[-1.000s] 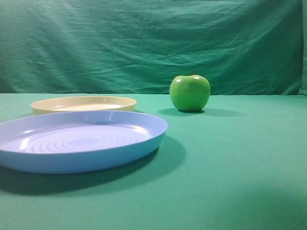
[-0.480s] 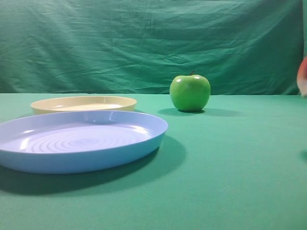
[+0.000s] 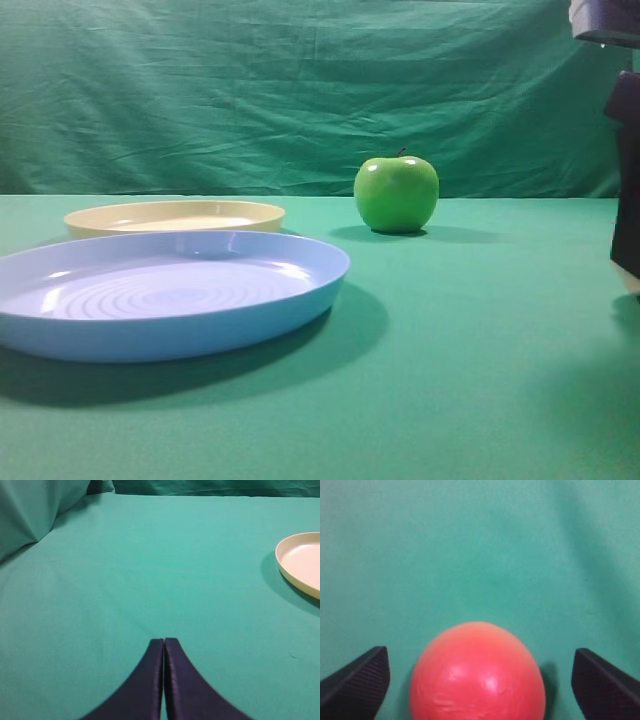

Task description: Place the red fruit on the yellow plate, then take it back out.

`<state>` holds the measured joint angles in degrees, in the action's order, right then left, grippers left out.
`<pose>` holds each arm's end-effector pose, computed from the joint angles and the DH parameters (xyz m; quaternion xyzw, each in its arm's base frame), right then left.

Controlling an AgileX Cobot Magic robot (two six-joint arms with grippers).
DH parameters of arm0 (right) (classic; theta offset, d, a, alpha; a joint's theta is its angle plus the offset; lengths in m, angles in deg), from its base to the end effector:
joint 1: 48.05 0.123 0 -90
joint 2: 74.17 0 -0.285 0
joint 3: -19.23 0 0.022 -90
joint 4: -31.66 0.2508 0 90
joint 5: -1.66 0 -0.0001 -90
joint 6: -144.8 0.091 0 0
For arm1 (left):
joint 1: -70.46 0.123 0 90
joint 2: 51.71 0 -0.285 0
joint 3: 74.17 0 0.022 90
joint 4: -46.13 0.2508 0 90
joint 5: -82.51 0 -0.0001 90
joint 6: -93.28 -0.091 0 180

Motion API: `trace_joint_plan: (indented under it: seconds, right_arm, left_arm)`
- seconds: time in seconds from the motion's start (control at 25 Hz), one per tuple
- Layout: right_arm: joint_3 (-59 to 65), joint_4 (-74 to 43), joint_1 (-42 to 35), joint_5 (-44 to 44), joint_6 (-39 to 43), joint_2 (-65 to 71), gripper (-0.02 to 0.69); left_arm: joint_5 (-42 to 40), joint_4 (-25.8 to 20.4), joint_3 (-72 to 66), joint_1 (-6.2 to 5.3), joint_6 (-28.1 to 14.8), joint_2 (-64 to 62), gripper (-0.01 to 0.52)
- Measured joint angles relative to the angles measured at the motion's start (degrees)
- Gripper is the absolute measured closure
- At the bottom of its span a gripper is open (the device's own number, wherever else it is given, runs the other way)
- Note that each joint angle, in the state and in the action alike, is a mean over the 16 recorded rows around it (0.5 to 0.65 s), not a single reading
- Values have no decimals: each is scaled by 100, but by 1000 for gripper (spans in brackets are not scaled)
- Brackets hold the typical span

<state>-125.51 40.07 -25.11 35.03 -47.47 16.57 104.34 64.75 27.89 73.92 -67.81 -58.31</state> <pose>0.2290 0.1049 0.1936 -0.2462 0.9513 0.0670 0.1731 0.0508 0.0139 0.1775 -0.0707 0.7914 0.0574 0.6045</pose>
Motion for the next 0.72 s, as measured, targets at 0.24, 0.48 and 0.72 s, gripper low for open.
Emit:
trace_joint_plan:
  seconds: [0.24,0.48,0.72]
  right_arm:
    - [-728,-63,0,1045,95,-502,140]
    - [-1313,-80,0,2002,192,-1402,370]
    - [-1513,5,0,2522,214,-2565,580]
  left_arm:
    - [0,0,0,0,0,0,514]
    - [0,0,0,0,0,0,514]
    - [0,0,0,0,0,0,514]
